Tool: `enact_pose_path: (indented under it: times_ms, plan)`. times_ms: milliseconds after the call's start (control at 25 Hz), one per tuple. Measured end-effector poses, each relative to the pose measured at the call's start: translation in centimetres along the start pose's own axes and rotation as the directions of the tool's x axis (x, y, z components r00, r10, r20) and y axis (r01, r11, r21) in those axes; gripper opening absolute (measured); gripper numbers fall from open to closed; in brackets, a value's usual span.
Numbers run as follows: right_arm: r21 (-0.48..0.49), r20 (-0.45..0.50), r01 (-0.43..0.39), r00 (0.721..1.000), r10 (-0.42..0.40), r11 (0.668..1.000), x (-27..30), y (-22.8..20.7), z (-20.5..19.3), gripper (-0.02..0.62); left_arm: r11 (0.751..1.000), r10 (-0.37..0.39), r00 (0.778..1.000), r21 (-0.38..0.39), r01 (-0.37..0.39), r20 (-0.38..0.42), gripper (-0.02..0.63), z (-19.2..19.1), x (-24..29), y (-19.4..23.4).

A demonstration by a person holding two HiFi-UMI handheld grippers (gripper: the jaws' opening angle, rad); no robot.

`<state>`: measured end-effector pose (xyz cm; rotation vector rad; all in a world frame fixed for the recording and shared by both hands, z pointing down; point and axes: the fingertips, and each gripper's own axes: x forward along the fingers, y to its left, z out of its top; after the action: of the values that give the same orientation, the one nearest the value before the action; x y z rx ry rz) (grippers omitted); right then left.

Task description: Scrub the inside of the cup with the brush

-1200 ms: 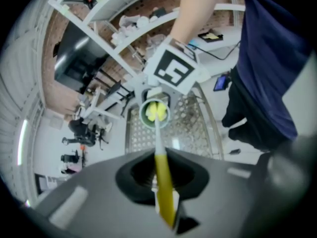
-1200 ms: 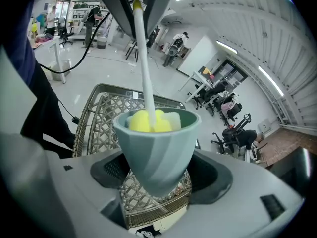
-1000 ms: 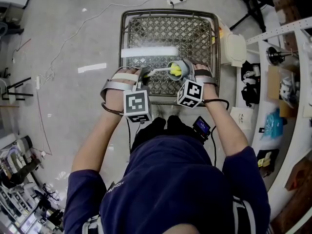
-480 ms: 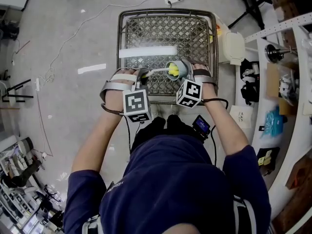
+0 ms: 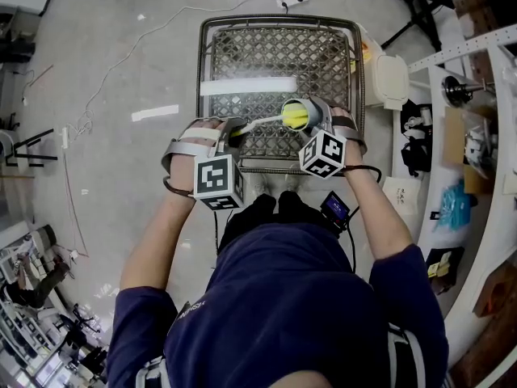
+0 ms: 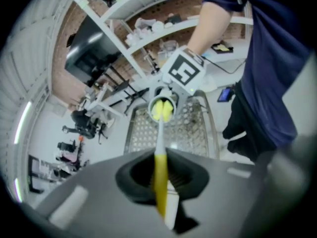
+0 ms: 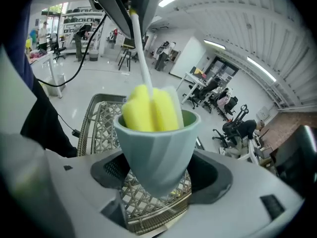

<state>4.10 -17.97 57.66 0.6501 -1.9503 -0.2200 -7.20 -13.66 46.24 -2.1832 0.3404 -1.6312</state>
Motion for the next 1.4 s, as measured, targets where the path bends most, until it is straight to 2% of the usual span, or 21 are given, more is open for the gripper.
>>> enact_pose_path:
  times_ms: [160,280,360,520,640,720,840,920,960,1040,1200,1400]
  plan:
    - [0.127,0.029,0.017,0.999,-0.021,0.992,-1.0,-1.4,-1.4,0.341,0.992,0.031,0.998,-0.125,-0.025,0.05,0.028,-1.3,-1.3,1.1]
    - [0.256,0.067,0.01,0.997,-0.028,0.967,-1.8,-2.7,-1.9,0.341,0.972,0.046,0.994,-0.234,-0.021,0.103,0.028,-2.0,-2.1,1.6]
    - [0.351,0.103,-0.009,0.994,-0.029,0.936,-2.2,-3.4,-2.1,0.341,0.953,0.06,0.99,-0.304,-0.018,0.131,0.028,-2.4,-2.4,1.8]
    - [0.535,0.211,-0.069,0.976,-0.055,0.842,-3.6,-4.7,-1.4,0.341,0.897,0.121,0.972,-0.442,-0.02,0.202,0.028,-2.3,-3.0,2.7]
    - [0.624,0.304,-0.137,0.95,-0.077,0.769,-5.0,-5.5,-0.1,0.341,0.835,0.174,0.952,-0.55,-0.008,0.251,0.028,-2.1,-3.2,3.4]
    - [0.676,0.364,-0.202,0.928,-0.083,0.709,-5.8,-5.9,0.7,0.341,0.776,0.211,0.935,-0.63,0.017,0.284,0.028,-2.1,-3.1,3.7]
    - [0.726,0.449,-0.296,0.888,-0.102,0.621,-7.1,-6.8,2.0,0.341,0.673,0.265,0.908,-0.737,0.066,0.324,0.028,-2.4,-2.9,4.2]
    - [0.735,0.488,-0.334,0.865,-0.118,0.589,-8.1,-7.4,2.7,0.341,0.624,0.291,0.895,-0.776,0.09,0.338,0.028,-2.5,-2.8,4.4]
    - [0.734,0.5,-0.344,0.857,-0.123,0.585,-8.6,-7.7,3.0,0.341,0.612,0.299,0.891,-0.785,0.096,0.341,0.028,-2.5,-2.8,4.4]
    - [0.722,0.514,-0.351,0.849,-0.123,0.596,-9.3,-8.0,3.7,0.342,0.602,0.306,0.887,-0.792,0.101,0.345,0.028,-2.3,-2.7,4.3]
    - [0.691,0.521,-0.349,0.847,-0.102,0.633,-10.0,-7.9,5.0,0.341,0.598,0.307,0.886,-0.794,0.106,0.349,0.028,-2.1,-2.6,4.1]
    - [0.68,0.521,-0.35,0.849,-0.089,0.644,-10.1,-7.6,5.6,0.341,0.587,0.314,0.881,-0.802,0.113,0.354,0.028,-1.9,-2.5,4.1]
